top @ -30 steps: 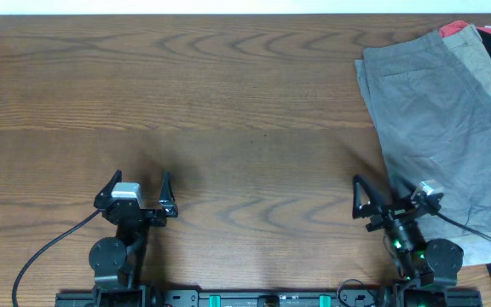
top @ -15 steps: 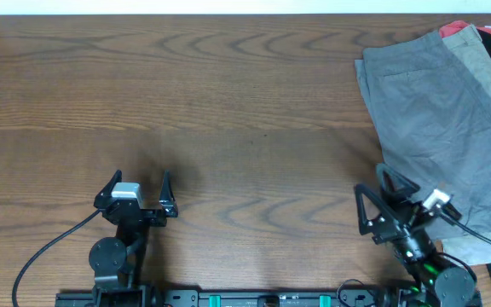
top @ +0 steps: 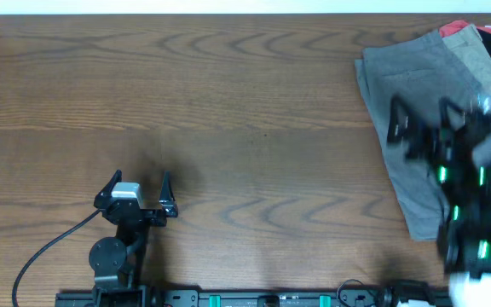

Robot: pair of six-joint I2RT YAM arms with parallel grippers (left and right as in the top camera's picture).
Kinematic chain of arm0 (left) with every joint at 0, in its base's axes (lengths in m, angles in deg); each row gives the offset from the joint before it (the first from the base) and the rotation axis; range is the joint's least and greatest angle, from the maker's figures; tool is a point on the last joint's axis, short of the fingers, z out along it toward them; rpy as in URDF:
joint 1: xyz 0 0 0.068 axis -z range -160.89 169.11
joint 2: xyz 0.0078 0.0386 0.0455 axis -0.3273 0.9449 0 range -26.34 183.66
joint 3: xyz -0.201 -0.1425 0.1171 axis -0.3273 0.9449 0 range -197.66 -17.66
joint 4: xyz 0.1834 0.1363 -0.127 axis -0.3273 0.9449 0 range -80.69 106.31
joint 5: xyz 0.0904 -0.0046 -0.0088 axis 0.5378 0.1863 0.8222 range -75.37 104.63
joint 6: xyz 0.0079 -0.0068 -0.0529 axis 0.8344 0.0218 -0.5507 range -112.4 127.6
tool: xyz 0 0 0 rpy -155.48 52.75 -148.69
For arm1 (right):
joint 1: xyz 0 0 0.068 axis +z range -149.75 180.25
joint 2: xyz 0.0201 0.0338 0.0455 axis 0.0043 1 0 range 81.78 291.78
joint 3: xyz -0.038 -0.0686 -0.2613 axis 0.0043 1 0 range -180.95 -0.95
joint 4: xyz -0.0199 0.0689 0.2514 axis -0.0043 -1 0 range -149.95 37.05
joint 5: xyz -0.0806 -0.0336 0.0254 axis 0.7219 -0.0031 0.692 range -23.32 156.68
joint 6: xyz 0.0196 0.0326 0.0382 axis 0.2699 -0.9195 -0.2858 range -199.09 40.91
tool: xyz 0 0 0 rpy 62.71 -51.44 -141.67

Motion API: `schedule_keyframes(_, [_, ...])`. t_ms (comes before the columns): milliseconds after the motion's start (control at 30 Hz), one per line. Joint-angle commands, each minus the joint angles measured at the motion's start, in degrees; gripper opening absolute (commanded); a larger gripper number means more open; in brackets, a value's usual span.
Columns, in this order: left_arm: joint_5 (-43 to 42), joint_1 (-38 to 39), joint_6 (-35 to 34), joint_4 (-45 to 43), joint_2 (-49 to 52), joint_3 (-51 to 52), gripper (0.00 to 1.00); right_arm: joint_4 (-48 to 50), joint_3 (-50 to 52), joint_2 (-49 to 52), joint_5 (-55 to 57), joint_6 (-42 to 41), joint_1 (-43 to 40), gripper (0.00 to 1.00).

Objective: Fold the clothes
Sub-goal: 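Grasp the top grey pants with the right gripper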

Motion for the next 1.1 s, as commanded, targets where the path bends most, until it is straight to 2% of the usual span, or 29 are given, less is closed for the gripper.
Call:
schedule_keyframes(0, [-0.6,0.2,0.3,1.9,-0.4,1.0,0.98,-5.4,-11.5,15.6,8.3,8.3,-0.5,0.99])
schedule_keyframes(233, [-0.6,0.2,0.3,1.9,-0.4,1.0,0.98,-28.5,-38.7,44.8,8.4,18.6,0.0,0.99])
schedule_keyframes(333, [-0.6,0.2,0.3,1.9,-0.4,1.0,0.98,-32.4,-45.7,53.4,10.1,21.0,0.7,0.99])
schedule_keyframes(400, [-0.6,0.2,0.3,1.9,-0.4,1.0,0.98,-32.0,-47.7,57.3,13.5,21.4,1.1,0.99])
schedule_keyframes(467, [-0.6,0.2,0.3,1.9,-0.4,1.0,0.98,-30.2,-48.2,60.4,15.9,21.9,1.5,0.95])
schedule_keyframes(700, [-0.6,0.2,0.3,1.9,-0.4,1.0,0.98,-22.9,-48.2,70.4,17.2,25.7,3.1,0.93])
schedule_keyframes(833, [-0.7,0.2,0.3,1.9,-0.4,1.0,0.98,-19.1,-48.2,75.8,19.7,25.8,3.7,0.85])
schedule_keyframes(1000, [-0.6,0.2,0.3,1.9,-0.4,1.0,0.98,-15.5,-48.2,80.9,19.9,26.5,3.9,0.82])
schedule_keyframes(1067, [-0.6,0.2,0.3,1.9,-0.4,1.0,0.98,-15.0,-48.2,82.4,19.9,26.5,4.0,0.77])
